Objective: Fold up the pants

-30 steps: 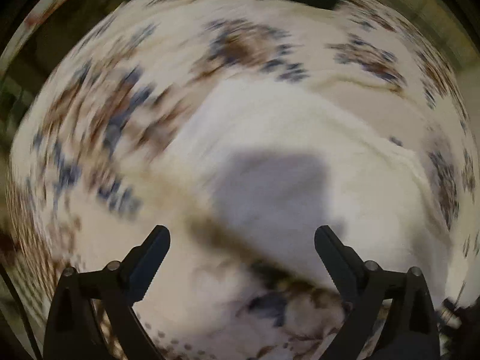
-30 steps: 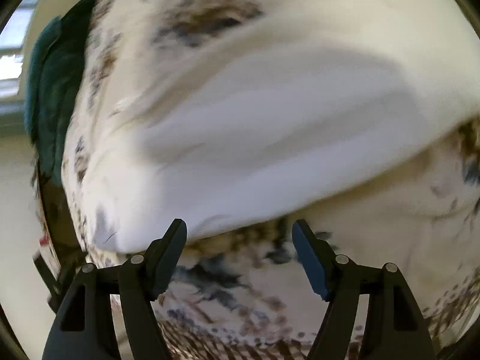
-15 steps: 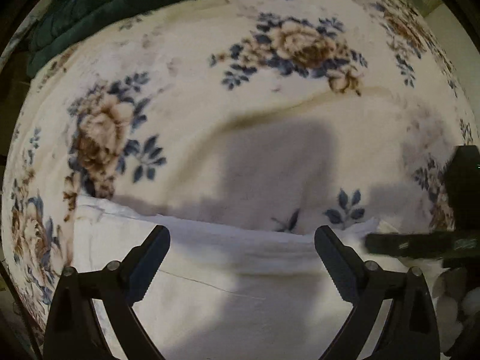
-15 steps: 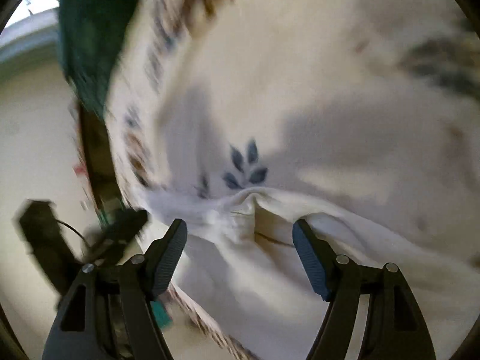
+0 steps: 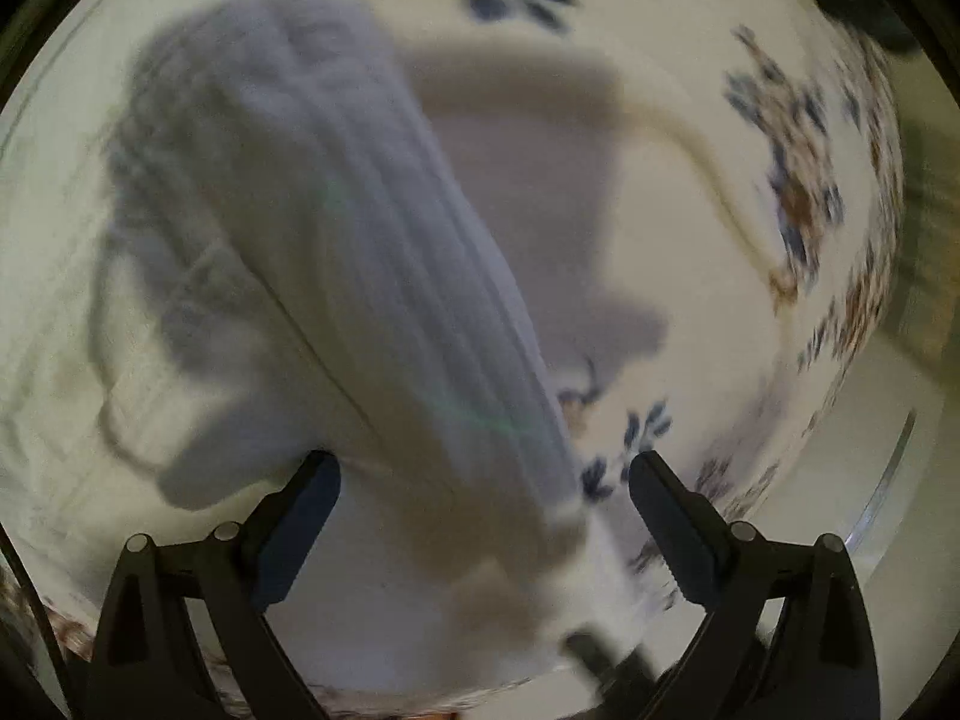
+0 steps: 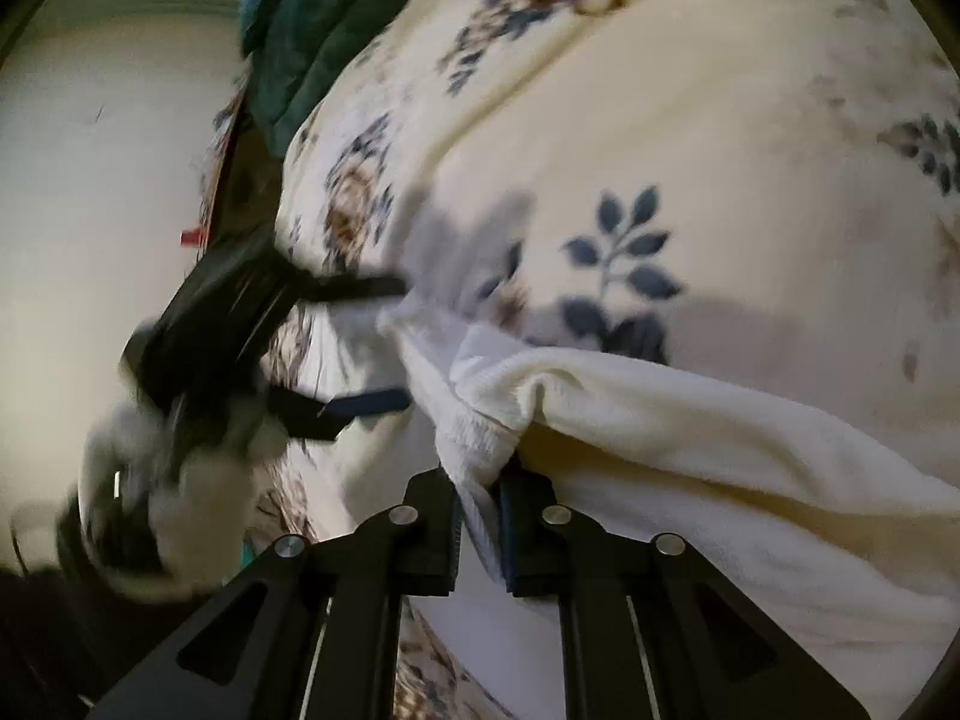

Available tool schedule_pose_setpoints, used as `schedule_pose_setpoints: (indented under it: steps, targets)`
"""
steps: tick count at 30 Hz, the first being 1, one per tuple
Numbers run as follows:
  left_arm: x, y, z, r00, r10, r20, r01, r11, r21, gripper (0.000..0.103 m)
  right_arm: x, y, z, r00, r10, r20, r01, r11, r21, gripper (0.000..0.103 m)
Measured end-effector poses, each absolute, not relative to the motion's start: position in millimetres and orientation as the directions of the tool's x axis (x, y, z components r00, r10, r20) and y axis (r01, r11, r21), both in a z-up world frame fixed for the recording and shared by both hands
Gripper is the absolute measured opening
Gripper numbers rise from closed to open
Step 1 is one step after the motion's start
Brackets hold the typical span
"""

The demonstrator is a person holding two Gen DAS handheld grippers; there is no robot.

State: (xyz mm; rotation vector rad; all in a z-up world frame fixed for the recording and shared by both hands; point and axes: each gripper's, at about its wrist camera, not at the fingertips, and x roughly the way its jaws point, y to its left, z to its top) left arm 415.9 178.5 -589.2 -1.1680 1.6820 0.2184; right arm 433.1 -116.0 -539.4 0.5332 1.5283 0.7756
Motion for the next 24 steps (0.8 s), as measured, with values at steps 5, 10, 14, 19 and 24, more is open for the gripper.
schedule_pose_setpoints:
  steps: [5, 10, 14, 19, 24]
  targets:
    - [419, 167, -593, -0.049, -0.491, -0.87, -0.725, 0.617, -0.307, 0.061, 412, -98, -524, -0.139, 0.695, -0.706, -0.249, 0.665, 0.704, 0.011]
    - [410, 165, -581, -0.006, -0.465, -0.885, -0.67, 0.659, -0.342, 0.035, 420, -106, -537, -0.19, 0.69, -0.698, -0.18, 0.675, 0.716, 0.015]
    - [403, 166, -571, 0.022, -0.477, -0.879, -0.664, 0.65, -0.37, 0.03, 432, -114, -549, -0.211, 0.731, -0.649, -0.099, 0.644, 0.759, 0.034]
    - [403, 170, -568, 0.044, -0.5, -0.865, -0.671, 0.627, -0.396, 0.025, 457, -79, -566, -0.26, 0.7, -0.666, -0.108, 0.664, 0.74, 0.061]
    - [406, 173, -568, 0.043, -0.509, -0.86, -0.664, 0.628, -0.405, 0.029, 467, -34, -610, -0.398, 0.686, -0.609, -0.041, 0.65, 0.759, 0.058]
